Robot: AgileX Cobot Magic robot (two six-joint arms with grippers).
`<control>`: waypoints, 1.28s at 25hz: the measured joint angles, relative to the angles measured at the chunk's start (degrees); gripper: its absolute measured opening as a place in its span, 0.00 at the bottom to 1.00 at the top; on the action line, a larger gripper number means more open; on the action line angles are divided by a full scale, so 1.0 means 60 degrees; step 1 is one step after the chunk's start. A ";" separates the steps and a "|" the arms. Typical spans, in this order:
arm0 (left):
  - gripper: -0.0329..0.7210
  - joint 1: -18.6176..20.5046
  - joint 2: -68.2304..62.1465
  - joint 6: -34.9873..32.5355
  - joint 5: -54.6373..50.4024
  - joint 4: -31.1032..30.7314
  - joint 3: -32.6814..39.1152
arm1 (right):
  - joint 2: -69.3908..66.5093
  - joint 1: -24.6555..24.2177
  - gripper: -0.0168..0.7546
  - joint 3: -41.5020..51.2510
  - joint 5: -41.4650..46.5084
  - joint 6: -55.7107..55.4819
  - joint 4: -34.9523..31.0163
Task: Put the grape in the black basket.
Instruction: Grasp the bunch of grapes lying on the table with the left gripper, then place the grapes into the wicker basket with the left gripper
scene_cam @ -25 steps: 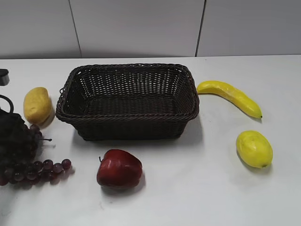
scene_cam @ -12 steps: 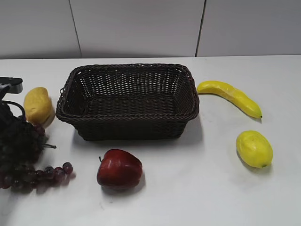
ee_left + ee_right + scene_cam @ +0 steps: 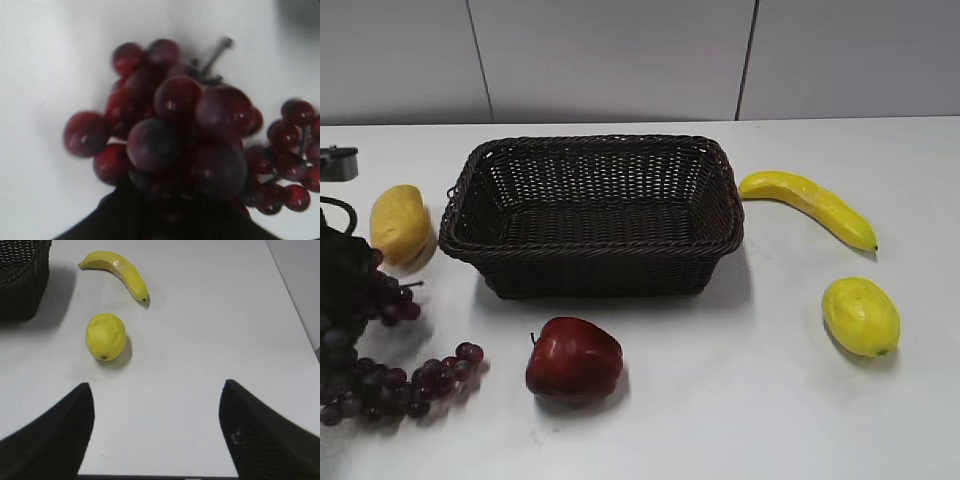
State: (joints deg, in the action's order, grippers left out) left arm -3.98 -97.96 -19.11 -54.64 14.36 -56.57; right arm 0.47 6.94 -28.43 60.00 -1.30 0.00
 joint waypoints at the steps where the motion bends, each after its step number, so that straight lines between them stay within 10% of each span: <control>1: 0.26 0.0000 0.0265 0.0039 -0.0140 0.0043 -0.0021 | 0.0000 0.0000 0.79 0.0000 0.0000 0.0000 0.0000; 19: 0.21 -0.0068 0.3800 0.0202 -0.0185 0.1959 -0.4083 | 0.0000 0.0000 0.79 0.0000 0.0000 0.0000 0.0000; 32: 0.20 -0.1951 0.2388 0.0202 0.2113 0.3121 -0.4605 | 0.0000 0.0000 0.79 0.0000 0.0000 0.0000 0.0000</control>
State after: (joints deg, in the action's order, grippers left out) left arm -15.69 -83.64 -17.90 -41.96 33.09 -84.21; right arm 0.47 6.94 -28.43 60.00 -1.30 0.00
